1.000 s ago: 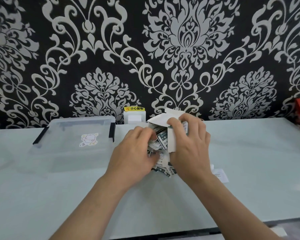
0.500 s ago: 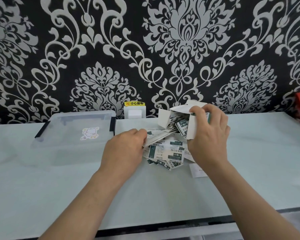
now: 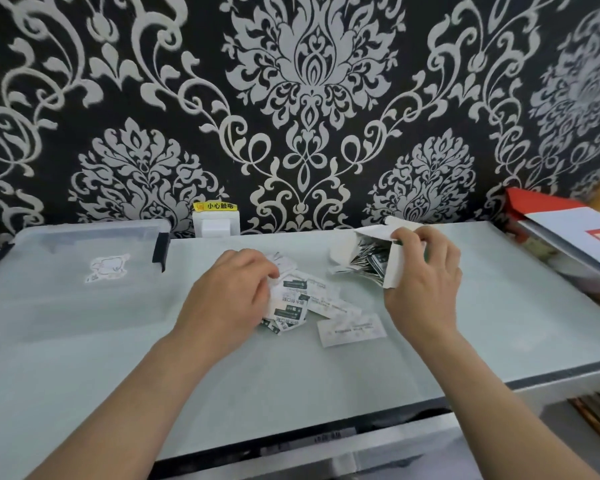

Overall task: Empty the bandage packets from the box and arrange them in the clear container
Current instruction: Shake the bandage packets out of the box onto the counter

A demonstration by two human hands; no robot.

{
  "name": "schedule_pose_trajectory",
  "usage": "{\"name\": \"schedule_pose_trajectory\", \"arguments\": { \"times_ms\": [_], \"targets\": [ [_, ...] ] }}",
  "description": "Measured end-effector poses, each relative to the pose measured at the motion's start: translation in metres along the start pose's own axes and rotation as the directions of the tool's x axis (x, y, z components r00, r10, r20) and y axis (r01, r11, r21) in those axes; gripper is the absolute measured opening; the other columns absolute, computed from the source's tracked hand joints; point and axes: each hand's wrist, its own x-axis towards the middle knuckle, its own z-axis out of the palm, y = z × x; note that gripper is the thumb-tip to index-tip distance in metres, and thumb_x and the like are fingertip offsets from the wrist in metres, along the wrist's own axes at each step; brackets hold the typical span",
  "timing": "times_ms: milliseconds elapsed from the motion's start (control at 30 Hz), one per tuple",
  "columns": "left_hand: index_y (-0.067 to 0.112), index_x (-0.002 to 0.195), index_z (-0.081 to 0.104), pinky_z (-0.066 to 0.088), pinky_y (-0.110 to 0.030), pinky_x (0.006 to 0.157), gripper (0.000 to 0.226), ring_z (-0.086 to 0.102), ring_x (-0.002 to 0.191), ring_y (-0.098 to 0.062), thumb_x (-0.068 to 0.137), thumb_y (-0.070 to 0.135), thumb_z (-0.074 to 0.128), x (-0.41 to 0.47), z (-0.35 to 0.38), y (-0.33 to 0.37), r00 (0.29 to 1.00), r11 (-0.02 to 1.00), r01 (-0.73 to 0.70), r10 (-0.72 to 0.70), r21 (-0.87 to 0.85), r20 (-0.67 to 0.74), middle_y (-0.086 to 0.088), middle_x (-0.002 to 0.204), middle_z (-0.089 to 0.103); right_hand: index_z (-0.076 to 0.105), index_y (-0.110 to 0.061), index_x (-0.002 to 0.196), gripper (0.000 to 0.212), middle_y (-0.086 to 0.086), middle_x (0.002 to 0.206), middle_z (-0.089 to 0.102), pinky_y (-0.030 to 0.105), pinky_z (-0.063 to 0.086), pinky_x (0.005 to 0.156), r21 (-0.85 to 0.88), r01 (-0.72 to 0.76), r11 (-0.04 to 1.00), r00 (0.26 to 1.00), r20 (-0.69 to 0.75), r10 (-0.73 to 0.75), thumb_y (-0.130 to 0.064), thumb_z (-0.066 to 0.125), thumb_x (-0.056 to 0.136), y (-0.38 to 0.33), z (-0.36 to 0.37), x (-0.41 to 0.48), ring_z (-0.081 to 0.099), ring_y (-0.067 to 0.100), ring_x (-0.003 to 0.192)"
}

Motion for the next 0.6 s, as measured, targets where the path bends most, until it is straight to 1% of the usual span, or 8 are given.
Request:
{"name": "schedule_pose_trajectory", "arguments": {
  "times_ms": [100,167,233,300,367,433,533,600],
  "targets": [
    [0.019,0.105,0.069,0.048,-0.031,0.086,0.018,0.051,0.104,-0.011,0.089,0.016,0.062,0.005,0.013,0.016,0.998,0.997,-0.068,0.068,-0.043,0.016,0.010,0.108,0.064,0.046,-0.022,0.123,0.070,0.006,0.124,0.040,0.046,0.040,0.085,0.025,0.045,0.999,0.999,-0.010,-0.044,-0.004,0.079,0.063,-0.001,-0.003,-0.005,0.034,0.029,0.116],
    [0.019,0.112,0.067,0.047,-0.032,0.088,0.027,0.051,0.108,-0.013,0.086,0.021,0.068,0.009,0.022,0.029,0.996,0.994,-0.089,0.090,-0.060,0.013,0.008,0.111,0.063,0.046,-0.022,0.123,0.073,0.006,0.124,0.040,0.045,0.040,0.085,0.063,0.067,0.996,0.998,-0.007,-0.066,-0.011,0.083,0.061,-0.006,-0.005,-0.007,0.035,0.029,0.115],
    [0.020,0.119,0.064,0.046,-0.032,0.089,0.036,0.050,0.110,-0.016,0.084,0.024,0.071,0.016,0.031,0.040,0.997,0.995,-0.077,0.076,-0.060,-0.011,0.006,0.114,0.062,0.047,-0.022,0.123,0.074,0.005,0.123,0.041,0.043,0.039,0.083,0.102,0.097,0.990,0.995,-0.013,-0.097,-0.016,0.085,0.059,-0.012,-0.007,-0.007,0.036,0.029,0.115],
    [0.019,0.113,0.066,0.049,-0.035,0.081,0.028,0.053,0.102,-0.017,0.085,0.024,0.069,0.022,0.037,0.048,0.995,0.995,-0.082,0.079,-0.051,-0.063,0.006,0.107,0.064,0.047,-0.022,0.123,0.076,0.004,0.123,0.040,0.040,0.038,0.083,0.140,0.109,0.984,0.994,-0.036,-0.105,-0.015,0.085,0.057,-0.017,-0.011,-0.006,0.037,0.028,0.115],
    [0.018,0.099,0.070,0.051,-0.036,0.070,0.015,0.057,0.087,-0.019,0.087,0.025,0.063,0.026,0.038,0.049,0.986,0.993,-0.114,0.111,-0.015,-0.124,0.005,0.092,0.067,0.047,-0.021,0.124,0.076,0.004,0.123,0.041,0.039,0.037,0.084,0.166,0.105,0.981,0.994,-0.046,-0.098,-0.012,0.083,0.057,-0.019,-0.011,-0.003,0.036,0.027,0.114],
    [0.017,0.092,0.072,0.050,-0.033,0.066,0.015,0.059,0.079,-0.018,0.088,0.024,0.059,0.028,0.037,0.046,0.982,0.993,-0.121,0.120,-0.001,-0.147,0.005,0.084,0.069,0.047,-0.022,0.124,0.076,0.005,0.124,0.042,0.039,0.038,0.084,0.146,0.077,0.986,0.997,-0.018,-0.075,-0.007,0.080,0.057,-0.016,-0.008,-0.001,0.036,0.026,0.115],
    [0.013,0.097,0.073,0.051,-0.031,0.072,0.015,0.062,0.080,-0.018,0.090,0.018,0.060,0.028,0.028,0.039,0.979,0.995,-0.087,0.075,-0.058,-0.188,0.002,0.088,0.071,0.047,-0.023,0.125,0.075,0.005,0.126,0.042,0.041,0.039,0.084,0.066,-0.001,0.998,1.000,0.030,-0.001,-0.003,0.078,0.059,-0.007,-0.004,0.004,0.035,0.028,0.117],
    [0.007,0.103,0.073,0.052,-0.032,0.079,0.016,0.065,0.084,-0.020,0.091,0.011,0.063,0.029,0.023,0.039,0.979,0.987,-0.006,-0.027,-0.161,-0.203,-0.002,0.093,0.072,0.046,-0.023,0.126,0.075,0.006,0.128,0.041,0.041,0.039,0.083,0.041,-0.044,0.998,0.998,0.043,0.043,-0.002,0.076,0.060,-0.001,-0.002,0.008,0.036,0.029,0.118]
  ]
}}
